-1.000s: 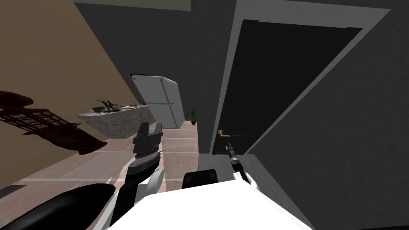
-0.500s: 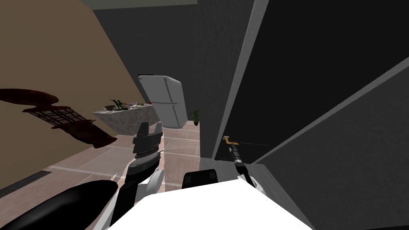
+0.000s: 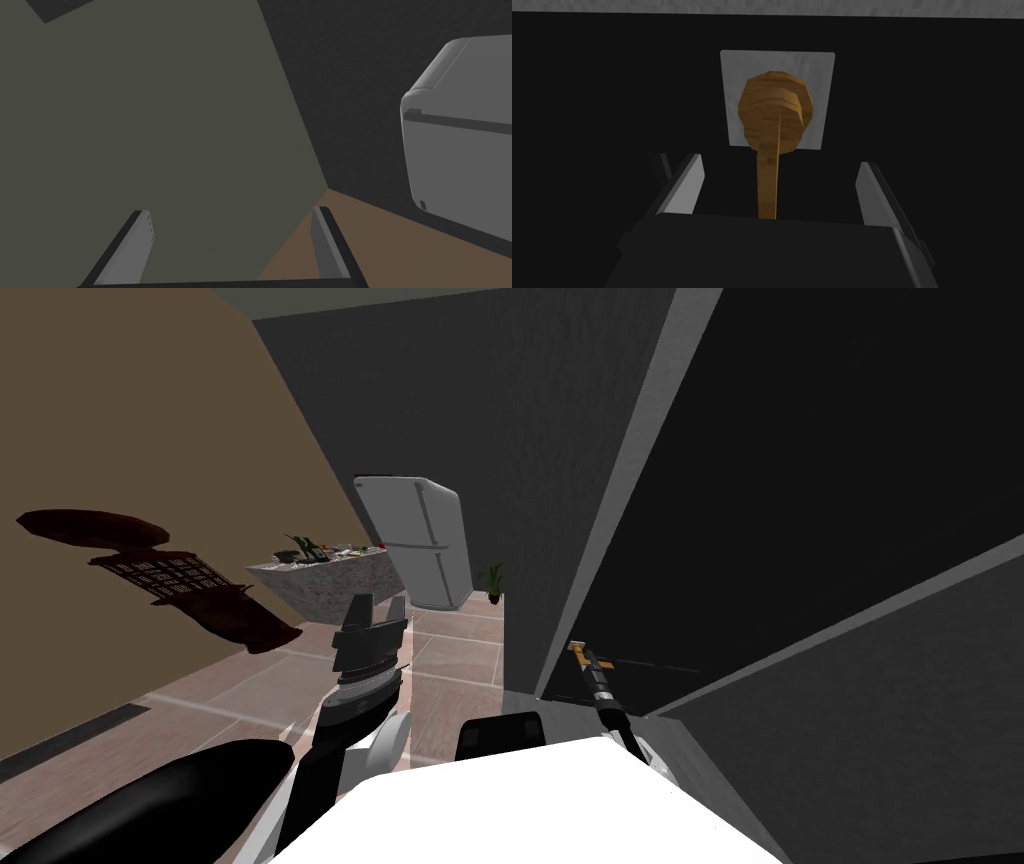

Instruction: Pull the door open

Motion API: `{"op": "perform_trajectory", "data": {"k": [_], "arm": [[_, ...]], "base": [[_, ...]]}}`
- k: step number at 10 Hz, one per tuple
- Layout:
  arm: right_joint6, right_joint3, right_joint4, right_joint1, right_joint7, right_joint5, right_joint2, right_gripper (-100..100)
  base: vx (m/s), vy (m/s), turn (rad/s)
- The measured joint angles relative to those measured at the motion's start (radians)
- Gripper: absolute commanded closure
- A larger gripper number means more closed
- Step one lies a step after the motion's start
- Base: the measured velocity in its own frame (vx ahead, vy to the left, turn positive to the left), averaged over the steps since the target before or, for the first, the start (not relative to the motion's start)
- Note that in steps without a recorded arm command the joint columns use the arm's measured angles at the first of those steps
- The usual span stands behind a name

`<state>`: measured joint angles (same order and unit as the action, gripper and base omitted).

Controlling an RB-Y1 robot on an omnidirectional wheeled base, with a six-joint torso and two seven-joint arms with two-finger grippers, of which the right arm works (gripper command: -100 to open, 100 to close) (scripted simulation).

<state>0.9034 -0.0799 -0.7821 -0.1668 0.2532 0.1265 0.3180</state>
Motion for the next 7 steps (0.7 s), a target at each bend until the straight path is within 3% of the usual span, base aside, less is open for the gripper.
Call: {"op": "perform_trajectory", "data": {"k": [5,7], "arm": [[-0.001,0.001,0.003,0.000,-0.001,-0.001,-0.001,100],[0.006,0.006,0.001,-0.007,0.006,-0.003,0.006,100]], "base": [[-0.013,0.002,0.000],[-0.142,-0.058,0.145]]}}
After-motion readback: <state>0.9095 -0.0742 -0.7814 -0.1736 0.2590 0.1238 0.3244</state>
